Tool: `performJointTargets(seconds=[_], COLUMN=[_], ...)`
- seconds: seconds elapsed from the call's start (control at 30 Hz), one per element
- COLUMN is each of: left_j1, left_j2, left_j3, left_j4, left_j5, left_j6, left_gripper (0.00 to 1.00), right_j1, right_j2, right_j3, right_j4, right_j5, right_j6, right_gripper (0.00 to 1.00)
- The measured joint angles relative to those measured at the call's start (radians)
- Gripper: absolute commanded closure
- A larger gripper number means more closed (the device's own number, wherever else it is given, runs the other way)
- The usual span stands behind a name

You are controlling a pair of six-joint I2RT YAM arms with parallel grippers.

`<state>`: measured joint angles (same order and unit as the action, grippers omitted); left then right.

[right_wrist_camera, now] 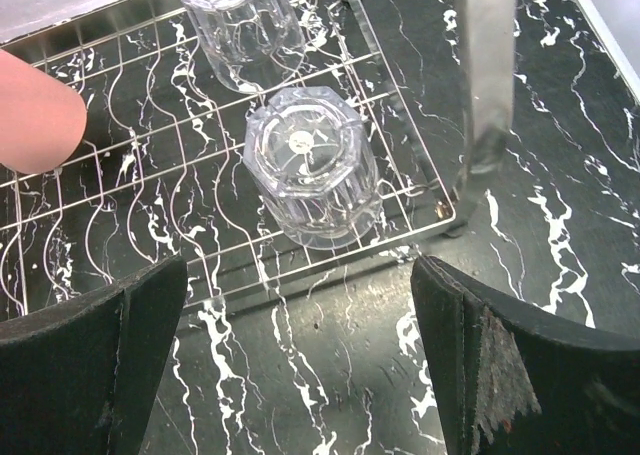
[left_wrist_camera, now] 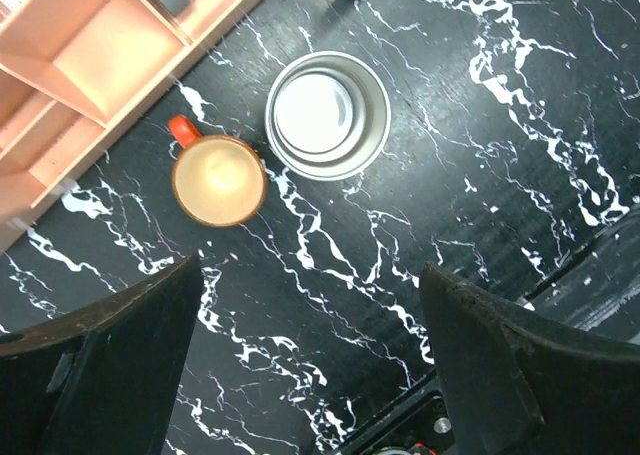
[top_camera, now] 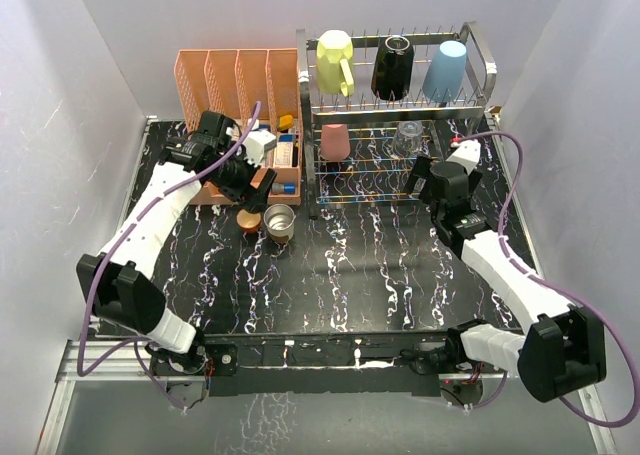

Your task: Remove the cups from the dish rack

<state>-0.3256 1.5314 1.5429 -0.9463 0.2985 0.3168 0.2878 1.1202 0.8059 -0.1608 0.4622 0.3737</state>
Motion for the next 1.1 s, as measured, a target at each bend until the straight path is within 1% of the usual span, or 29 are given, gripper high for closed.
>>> performJointTargets(seconds=[0.23,0.27,0.3,0.53,0.73,1.1], left_j1=[0.002,0.002,0.001,0.002,0.002,0.002], left_j2=[-0.039,-0.04,-0.043,-0.095,-0.128,-0.172], left_j3=[-0.04,-0.044,-0.05,-0.105,-0.116,-0.124], left_j4=[-0.008,-0.008,-0.006,0.007,0.023,0.031], left_j5=[0.048,0.053,0.058,0.092,0.114,0.117], left_j6=[-0.002,-0.003,-0.003,-0.001,0.0,0.001], left_gripper=[0.07,0.04,0.03,0.03,0.03,0.03], right_j1=[0.0,0.0,0.0,0.0,0.0,-0.005], right_j2=[0.085,0.098,0.114,0.201,0.275,0.419], right_j3=[0.0,0.0,0.0,-0.017,-0.024,-0.024], right_j4=[0.097,0.112,0.131,0.261,0.361,0.461], right_j5=[-0.017,-0.015,-0.011,0.049,0.092,0.097], right_j6=[-0.044,-0.053,-0.063,-0.141,-0.192,-0.225], right_gripper=[0.02,0.02,0.02,0.02,0.02,0.02])
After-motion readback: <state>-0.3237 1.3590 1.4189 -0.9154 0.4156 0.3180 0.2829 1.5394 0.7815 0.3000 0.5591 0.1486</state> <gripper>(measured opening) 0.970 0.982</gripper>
